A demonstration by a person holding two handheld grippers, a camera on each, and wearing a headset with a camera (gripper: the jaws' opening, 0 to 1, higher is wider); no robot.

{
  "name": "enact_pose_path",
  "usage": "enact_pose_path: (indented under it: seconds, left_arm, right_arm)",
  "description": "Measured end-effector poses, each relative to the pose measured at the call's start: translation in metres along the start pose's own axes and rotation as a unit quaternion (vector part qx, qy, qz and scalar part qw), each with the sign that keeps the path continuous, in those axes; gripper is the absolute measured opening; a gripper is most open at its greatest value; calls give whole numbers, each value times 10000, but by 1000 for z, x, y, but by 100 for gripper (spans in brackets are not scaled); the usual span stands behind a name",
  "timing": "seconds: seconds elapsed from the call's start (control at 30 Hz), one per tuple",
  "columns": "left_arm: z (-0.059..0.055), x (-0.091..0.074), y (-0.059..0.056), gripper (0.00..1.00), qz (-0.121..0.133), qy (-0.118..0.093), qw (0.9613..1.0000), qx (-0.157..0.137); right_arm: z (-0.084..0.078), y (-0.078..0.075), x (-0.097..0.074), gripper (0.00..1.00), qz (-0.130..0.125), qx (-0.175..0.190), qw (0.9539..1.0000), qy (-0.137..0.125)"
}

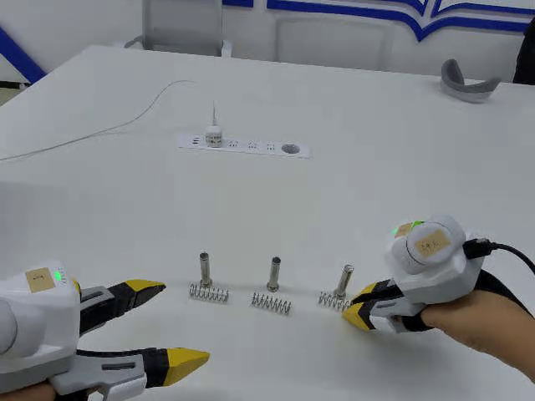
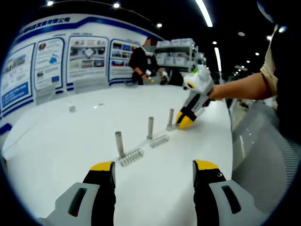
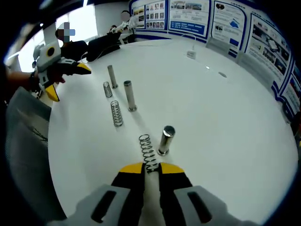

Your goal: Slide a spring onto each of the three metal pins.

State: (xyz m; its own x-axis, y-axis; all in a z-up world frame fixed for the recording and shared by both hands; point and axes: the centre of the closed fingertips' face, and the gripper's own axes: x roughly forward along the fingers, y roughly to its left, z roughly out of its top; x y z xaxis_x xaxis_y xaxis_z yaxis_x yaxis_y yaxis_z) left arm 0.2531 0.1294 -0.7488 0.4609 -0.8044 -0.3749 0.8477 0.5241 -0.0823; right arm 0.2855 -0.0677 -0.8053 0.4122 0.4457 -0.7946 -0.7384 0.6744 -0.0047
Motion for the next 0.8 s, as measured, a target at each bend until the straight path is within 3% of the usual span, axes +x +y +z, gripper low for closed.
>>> enact_pose_path:
  seconds: [0.8]
  left_arm:
    - [3,18,-20,63,-391,77,9991,173]
  right_arm:
    - [6,20,-12,11,176,-436,9989,44]
